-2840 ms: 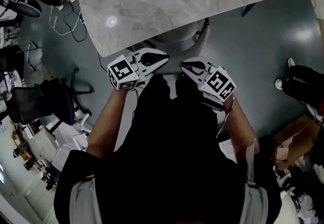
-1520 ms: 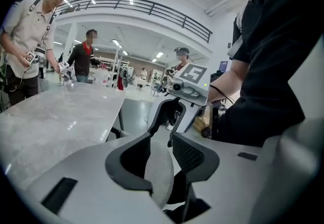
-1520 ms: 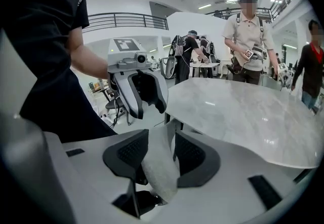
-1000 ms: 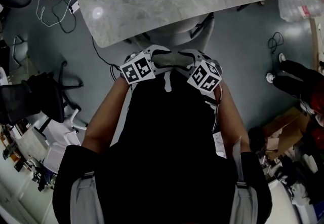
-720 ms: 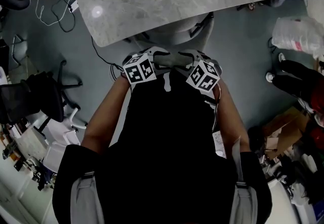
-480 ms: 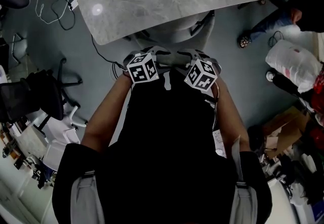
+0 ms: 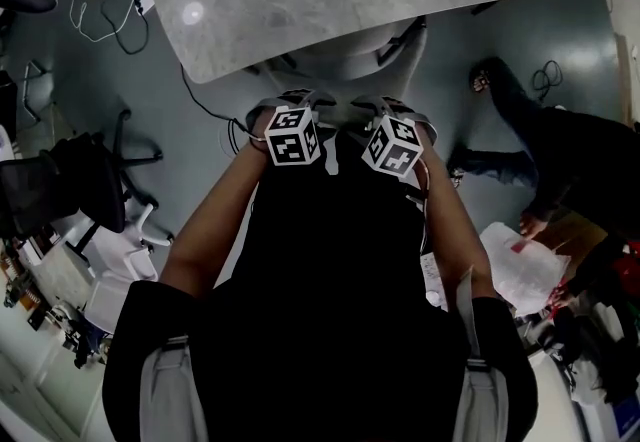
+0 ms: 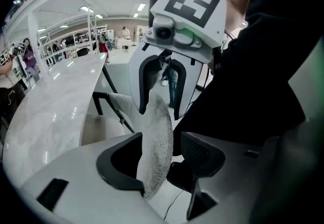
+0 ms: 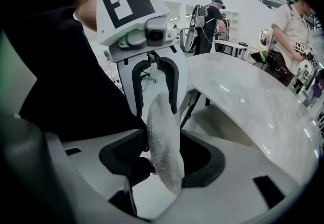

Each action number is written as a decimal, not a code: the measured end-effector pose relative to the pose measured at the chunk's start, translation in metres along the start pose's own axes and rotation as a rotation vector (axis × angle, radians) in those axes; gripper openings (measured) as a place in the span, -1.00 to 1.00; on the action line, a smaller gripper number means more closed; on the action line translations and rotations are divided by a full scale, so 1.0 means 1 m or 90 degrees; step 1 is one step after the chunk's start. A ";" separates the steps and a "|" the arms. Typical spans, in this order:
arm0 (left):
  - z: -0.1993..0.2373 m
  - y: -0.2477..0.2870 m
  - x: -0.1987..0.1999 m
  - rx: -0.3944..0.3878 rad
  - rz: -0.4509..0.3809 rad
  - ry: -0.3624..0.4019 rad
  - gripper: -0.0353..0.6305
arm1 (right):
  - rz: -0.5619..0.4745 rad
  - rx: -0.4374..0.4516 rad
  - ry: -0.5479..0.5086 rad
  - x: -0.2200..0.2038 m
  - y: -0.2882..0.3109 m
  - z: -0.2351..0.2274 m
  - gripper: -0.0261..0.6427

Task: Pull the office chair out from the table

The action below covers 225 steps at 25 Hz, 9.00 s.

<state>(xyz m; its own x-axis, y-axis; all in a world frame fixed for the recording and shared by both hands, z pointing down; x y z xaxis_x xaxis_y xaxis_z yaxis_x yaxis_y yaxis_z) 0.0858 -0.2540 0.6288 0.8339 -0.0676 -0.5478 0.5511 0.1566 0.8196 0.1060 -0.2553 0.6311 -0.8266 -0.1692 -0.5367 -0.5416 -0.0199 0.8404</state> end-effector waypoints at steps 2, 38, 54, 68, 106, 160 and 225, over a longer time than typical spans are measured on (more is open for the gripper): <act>-0.001 0.004 -0.004 0.003 0.016 -0.001 -0.19 | 0.014 -0.006 -0.011 -0.002 0.002 -0.001 -0.27; 0.004 0.031 -0.035 0.075 0.131 0.039 -0.39 | 0.097 -0.069 -0.059 -0.025 0.033 0.002 -0.44; 0.002 0.032 -0.035 0.057 0.136 0.067 -0.59 | 0.116 -0.071 -0.061 -0.026 0.033 0.004 -0.57; 0.000 0.027 -0.031 0.026 0.131 0.067 -0.62 | 0.140 -0.079 -0.016 -0.023 0.029 0.004 -0.60; -0.167 0.034 -0.084 -0.013 0.151 0.124 -0.62 | 0.139 -0.086 0.033 -0.019 0.055 0.185 -0.63; -0.450 0.062 -0.132 -0.024 0.166 0.101 -0.62 | 0.114 -0.083 0.055 -0.039 0.065 0.471 -0.62; -0.553 -0.256 0.036 -0.019 -0.601 0.083 -0.86 | -0.615 -0.420 0.237 0.159 -0.248 0.562 -0.86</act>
<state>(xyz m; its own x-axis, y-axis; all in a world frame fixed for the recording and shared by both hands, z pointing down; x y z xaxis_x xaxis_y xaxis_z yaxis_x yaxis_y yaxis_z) -0.0415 0.2484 0.3064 0.0339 -0.0694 -0.9970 0.9926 0.1191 0.0255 0.0229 0.2768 0.2946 0.0245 -0.0764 -0.9968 -0.6365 -0.7700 0.0434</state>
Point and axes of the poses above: the fingertips, and each gripper's own axes: y forward along the fingers, z to its left, x out of its top, the point moved 1 cm from there along -y, backward along the fingers, and after that the axes turned 2 degrees about -x, right-handed, at the moved point
